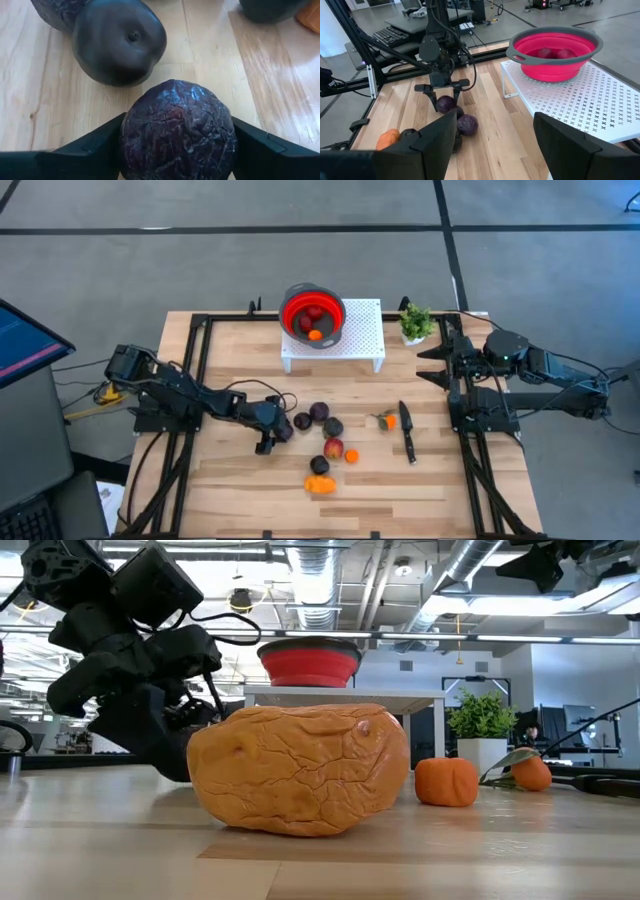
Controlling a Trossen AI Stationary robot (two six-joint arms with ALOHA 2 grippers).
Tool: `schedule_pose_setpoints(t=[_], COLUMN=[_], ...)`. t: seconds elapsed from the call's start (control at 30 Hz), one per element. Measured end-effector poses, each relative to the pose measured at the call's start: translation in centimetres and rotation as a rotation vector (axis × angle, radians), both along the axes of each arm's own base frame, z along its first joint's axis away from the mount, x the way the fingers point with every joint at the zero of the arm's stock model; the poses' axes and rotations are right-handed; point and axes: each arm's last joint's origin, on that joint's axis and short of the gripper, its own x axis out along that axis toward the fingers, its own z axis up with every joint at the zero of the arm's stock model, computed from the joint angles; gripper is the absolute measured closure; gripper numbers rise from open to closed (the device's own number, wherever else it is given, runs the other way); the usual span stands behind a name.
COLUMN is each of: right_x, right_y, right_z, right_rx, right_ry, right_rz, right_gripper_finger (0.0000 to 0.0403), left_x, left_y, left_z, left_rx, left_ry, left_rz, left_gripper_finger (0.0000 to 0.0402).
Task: Pick & Place Fruit
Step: Put the plum into the strainer bowl on the shelf
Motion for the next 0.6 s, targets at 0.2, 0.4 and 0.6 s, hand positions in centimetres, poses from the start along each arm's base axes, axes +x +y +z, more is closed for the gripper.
schedule_pose_setpoints(t=[0.2, 0.4, 0.6], right_x=[0.0, 0.0, 0.0], right_y=[0.0, 0.0, 0.0], right_z=[0.0, 0.0, 0.0], right_rx=[0.000, 0.000, 0.000], right_ry=[0.000, 0.000, 0.000], right_rz=[0.000, 0.000, 0.000], right_gripper_finger=[0.0143, 0.0143, 0.0143], left_x=[-0.2, -0.7, -0.7], left_y=[0.0, 0.9, 3.2], left_z=[1.8, 6.0, 10.8], left_rx=[-0.030, 0.036, 0.061], left_ry=[-0.075, -0.286, -0.558], left_rz=[0.022, 0.148, 0.314], left_gripper_finger=[0.0121, 0.0121, 0.0121])
